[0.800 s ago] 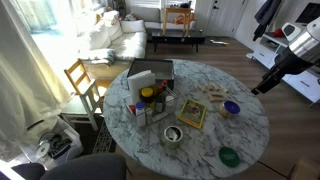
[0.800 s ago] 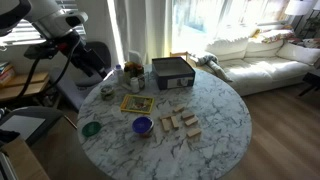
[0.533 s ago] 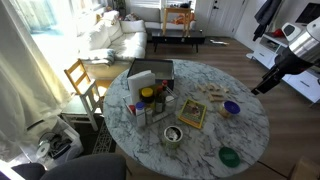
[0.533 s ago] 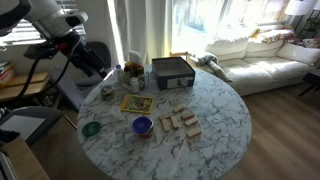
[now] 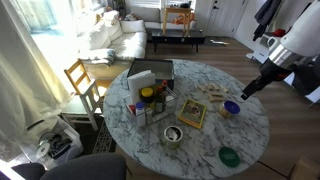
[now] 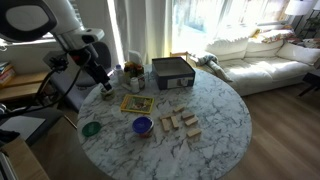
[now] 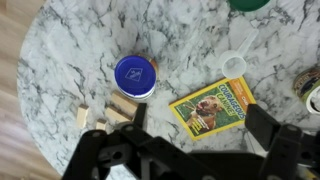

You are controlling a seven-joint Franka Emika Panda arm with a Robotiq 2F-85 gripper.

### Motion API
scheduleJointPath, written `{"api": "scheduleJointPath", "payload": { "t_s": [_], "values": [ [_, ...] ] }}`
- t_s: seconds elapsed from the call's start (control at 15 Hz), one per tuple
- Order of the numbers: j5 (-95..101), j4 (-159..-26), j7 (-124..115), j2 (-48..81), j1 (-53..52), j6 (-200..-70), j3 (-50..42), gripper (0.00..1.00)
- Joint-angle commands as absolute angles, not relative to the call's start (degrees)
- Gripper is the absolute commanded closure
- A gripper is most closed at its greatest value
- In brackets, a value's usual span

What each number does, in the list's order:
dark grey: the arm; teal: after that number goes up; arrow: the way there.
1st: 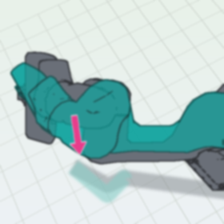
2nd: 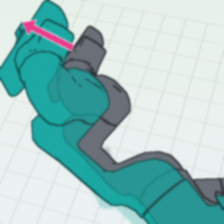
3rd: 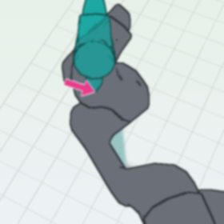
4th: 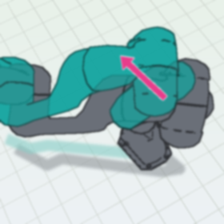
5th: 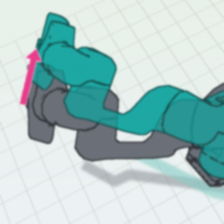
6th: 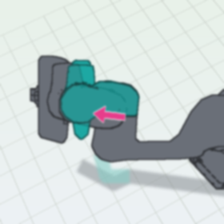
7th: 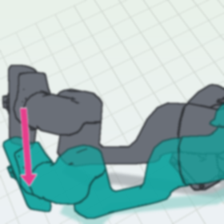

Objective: Put the measuring spoon upside down

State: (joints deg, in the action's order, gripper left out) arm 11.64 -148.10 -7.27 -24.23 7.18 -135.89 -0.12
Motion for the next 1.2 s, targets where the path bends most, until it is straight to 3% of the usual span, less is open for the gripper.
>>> {"api": "scheduleJointPath", "payload": {
  "t_s": [0.0,0.33,0.4,0.73,1.13],
  "values": [
    [10.80,-141.48,-14.63,-10.15,9.19,-136.54,-0.12,0.00],
    [5.21,-134.60,-19.48,3.23,8.31,-133.34,-2.81,0.00],
    [8.22,-138.80,-18.23,-2.43,7.81,-135.49,-2.73,0.00],
    [7.96,-137.70,-18.25,-1.12,7.40,-135.66,-3.04,0.00],
    [-14.87,-135.93,-15.87,3.63,6.51,-134.52,-2.95,0.00]
  ]
}}
